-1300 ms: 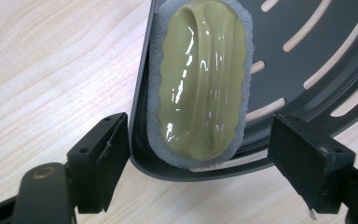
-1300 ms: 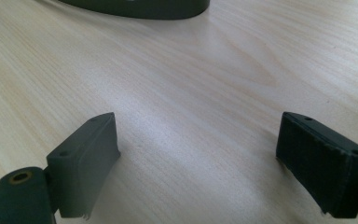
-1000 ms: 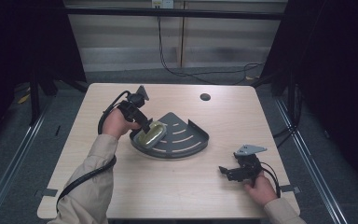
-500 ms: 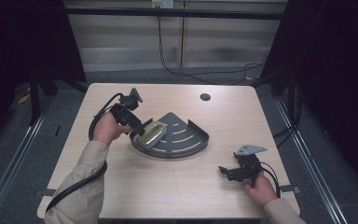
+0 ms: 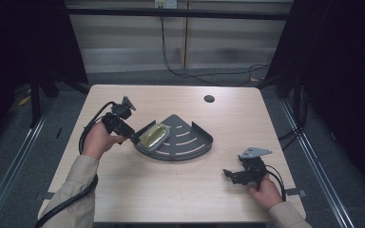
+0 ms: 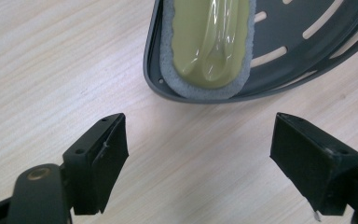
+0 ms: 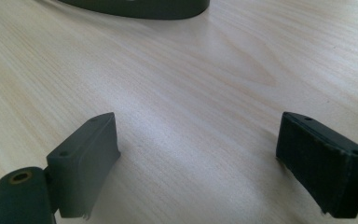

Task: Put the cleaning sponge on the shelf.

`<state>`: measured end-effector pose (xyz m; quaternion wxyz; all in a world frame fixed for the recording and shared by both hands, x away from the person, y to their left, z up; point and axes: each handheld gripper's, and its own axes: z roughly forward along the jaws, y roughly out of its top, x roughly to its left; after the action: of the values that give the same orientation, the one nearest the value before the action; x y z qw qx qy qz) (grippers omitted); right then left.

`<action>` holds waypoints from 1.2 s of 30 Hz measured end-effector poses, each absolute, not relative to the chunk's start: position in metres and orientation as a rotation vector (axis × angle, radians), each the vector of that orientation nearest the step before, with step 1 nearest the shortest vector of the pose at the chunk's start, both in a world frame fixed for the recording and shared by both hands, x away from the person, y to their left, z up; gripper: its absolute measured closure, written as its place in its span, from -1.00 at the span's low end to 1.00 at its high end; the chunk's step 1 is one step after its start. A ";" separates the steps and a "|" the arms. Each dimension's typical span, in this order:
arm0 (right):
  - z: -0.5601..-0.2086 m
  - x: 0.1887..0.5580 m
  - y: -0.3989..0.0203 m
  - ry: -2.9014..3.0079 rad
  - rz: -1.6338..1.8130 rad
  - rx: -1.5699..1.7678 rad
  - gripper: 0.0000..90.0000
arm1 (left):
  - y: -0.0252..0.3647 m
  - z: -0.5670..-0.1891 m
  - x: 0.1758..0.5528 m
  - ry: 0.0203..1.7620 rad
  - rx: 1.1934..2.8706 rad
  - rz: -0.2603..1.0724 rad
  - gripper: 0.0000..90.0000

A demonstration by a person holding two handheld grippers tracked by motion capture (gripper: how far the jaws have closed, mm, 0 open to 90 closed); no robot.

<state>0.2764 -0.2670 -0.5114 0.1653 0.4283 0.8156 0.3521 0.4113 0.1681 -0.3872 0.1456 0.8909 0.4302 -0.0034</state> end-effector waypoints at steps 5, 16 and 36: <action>-0.511 0.276 -0.267 2.323 1.003 1.220 -0.73 | 0.176 -0.391 0.403 1.237 2.554 -0.001 -0.58; -0.511 0.276 -0.267 2.323 1.003 1.220 -0.73 | 0.195 -0.407 0.385 1.235 2.531 -0.006 -0.58; -0.511 0.276 -0.267 2.324 1.003 1.221 -0.73 | 0.231 -0.443 0.357 1.237 2.471 -0.037 -0.58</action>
<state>0.2763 -0.2670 -0.5114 0.1652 0.4285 0.8156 0.3520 0.3571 0.2306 -0.4427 0.1880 0.8782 0.4396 -0.0130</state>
